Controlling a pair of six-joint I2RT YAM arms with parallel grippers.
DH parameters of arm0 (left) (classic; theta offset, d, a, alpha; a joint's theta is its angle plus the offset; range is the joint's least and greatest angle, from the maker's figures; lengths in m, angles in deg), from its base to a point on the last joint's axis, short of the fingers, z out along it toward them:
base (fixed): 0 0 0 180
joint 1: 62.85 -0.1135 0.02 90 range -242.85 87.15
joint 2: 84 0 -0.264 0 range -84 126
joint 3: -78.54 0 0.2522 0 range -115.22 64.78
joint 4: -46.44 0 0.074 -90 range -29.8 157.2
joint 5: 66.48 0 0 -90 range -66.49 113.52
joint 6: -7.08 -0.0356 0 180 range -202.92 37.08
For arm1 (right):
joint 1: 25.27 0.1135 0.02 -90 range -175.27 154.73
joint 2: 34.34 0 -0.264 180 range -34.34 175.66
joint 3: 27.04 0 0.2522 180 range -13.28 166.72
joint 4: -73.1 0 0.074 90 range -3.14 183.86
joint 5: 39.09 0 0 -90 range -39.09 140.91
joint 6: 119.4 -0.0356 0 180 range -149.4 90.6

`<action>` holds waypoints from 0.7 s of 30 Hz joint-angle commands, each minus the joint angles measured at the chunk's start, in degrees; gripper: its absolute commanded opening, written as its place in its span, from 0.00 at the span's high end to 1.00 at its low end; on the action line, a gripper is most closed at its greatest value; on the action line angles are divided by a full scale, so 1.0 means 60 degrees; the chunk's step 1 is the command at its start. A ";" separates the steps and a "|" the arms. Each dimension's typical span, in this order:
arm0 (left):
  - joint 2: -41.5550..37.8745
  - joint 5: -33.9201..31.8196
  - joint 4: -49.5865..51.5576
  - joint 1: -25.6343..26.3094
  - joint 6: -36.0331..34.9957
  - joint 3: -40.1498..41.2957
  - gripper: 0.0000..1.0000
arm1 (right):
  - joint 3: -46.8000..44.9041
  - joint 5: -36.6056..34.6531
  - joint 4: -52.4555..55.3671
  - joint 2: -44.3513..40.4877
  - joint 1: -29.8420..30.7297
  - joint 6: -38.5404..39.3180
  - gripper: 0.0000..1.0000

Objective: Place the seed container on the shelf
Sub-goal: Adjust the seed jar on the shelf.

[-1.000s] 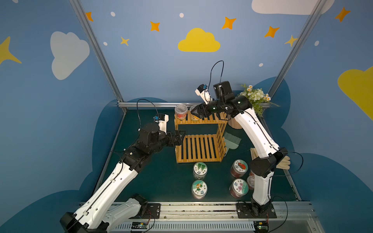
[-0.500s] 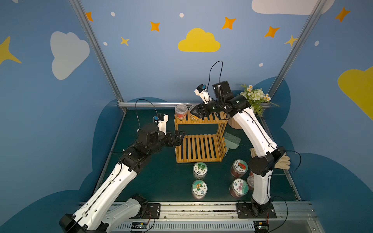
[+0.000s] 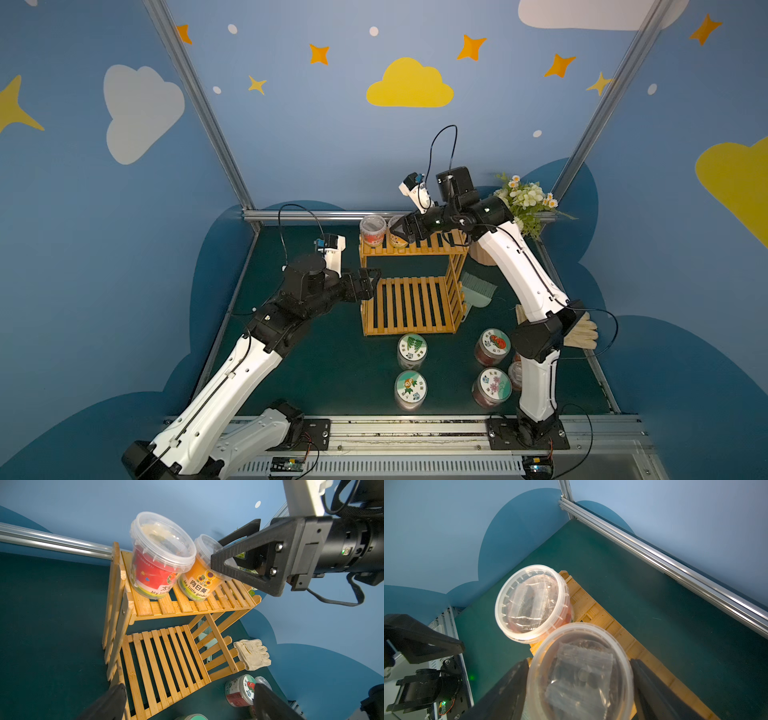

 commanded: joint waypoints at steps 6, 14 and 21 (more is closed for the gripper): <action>-0.0190 0.0096 0.0072 -0.0061 -0.0123 0.0120 0.00 | 0.0182 -0.0272 -0.0203 0.0014 -0.0048 0.0062 0.14; -0.0164 0.0151 0.0059 -0.0068 -0.0117 0.0131 0.00 | -0.0047 -0.0083 -0.0247 -0.0232 -0.0037 0.0066 0.10; -0.0181 0.0178 0.0038 -0.0097 -0.0102 0.0123 0.00 | -0.0320 -0.0214 -0.0212 -0.0298 -0.0048 0.0270 0.06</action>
